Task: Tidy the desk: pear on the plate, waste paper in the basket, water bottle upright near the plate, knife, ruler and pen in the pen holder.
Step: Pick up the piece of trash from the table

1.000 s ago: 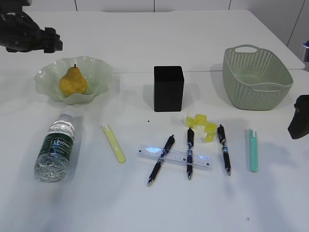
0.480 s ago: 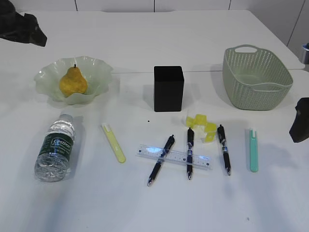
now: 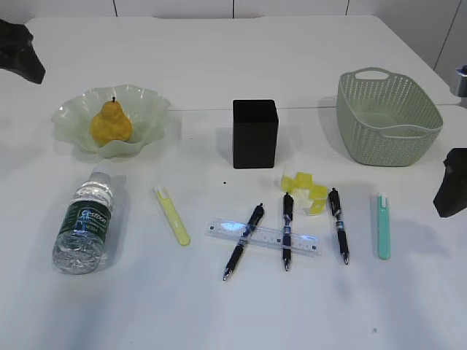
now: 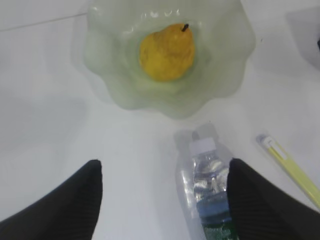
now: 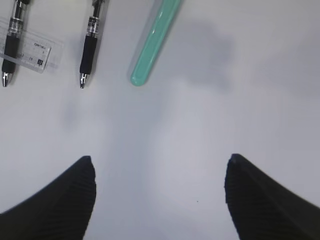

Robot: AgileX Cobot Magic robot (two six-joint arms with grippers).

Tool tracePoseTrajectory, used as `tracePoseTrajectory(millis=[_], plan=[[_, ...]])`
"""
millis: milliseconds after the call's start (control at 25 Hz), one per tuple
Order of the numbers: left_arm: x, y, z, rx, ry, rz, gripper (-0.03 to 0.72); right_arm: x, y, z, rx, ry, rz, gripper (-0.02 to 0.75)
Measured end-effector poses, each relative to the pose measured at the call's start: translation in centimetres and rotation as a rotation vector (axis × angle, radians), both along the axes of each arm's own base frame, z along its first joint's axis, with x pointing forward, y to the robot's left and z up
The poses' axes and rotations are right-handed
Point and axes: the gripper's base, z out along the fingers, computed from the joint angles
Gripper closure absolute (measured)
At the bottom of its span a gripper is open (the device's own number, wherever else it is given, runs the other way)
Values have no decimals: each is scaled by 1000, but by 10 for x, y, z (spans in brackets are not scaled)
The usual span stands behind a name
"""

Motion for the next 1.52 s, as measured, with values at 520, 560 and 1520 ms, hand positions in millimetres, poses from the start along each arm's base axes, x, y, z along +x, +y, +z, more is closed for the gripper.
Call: tracePoseTrajectory(millis=[520,560,1520], plan=[[-57,-4,-20,29,124,7,145,0,3,0,38,4,-12,143],[-62,-7,-21,30,128,-5,146,0,3,0,40,2,-13,144],[-79,-27,-38,15,214,-25,167,87,76,10,52,-69,174,144]])
